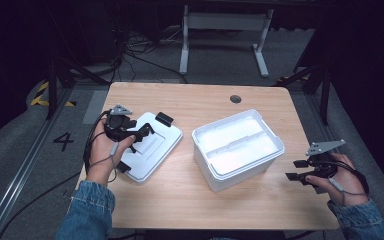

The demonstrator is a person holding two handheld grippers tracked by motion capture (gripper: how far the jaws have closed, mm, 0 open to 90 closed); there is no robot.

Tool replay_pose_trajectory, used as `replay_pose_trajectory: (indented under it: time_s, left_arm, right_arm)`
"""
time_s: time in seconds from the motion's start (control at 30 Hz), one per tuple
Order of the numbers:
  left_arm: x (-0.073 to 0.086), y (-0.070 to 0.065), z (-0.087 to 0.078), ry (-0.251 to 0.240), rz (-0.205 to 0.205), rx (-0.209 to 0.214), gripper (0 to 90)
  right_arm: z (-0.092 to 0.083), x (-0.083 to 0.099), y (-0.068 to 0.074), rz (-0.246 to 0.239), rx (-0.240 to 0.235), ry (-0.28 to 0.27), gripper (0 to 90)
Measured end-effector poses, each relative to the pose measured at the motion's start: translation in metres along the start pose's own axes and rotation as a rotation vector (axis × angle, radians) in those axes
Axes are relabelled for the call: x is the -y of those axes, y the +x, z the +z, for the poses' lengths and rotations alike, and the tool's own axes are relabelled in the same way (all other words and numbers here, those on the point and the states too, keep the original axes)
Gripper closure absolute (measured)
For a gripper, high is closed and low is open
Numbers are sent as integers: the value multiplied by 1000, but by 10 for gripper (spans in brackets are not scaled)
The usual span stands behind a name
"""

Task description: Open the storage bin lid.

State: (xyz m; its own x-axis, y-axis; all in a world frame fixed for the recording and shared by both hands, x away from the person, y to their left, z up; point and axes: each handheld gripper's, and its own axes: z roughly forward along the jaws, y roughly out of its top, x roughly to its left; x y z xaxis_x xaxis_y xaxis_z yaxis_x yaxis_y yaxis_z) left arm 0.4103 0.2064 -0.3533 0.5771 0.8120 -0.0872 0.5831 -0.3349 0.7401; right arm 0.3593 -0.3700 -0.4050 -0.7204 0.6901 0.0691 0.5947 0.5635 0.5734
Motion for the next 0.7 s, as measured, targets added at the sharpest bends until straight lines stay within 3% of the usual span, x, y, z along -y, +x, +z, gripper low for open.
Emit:
replay_pose_trajectory:
  time_s: [0.2,0.37,0.57,0.7]
  left_arm:
    - [-3,-39,-23,-19,57,60,378]
    - [3,-62,-30,-7,83,96,375]
    - [17,-76,-31,-7,91,121,371]
    - [30,-82,-29,-12,89,110,358]
  right_arm:
    - [1,-6,-3,-8,5,-8,387]
    - [2,-9,-5,-6,2,-11,388]
    - [6,-10,-9,-10,-3,-6,388]
    - [9,-12,-12,-13,1,-10,388]
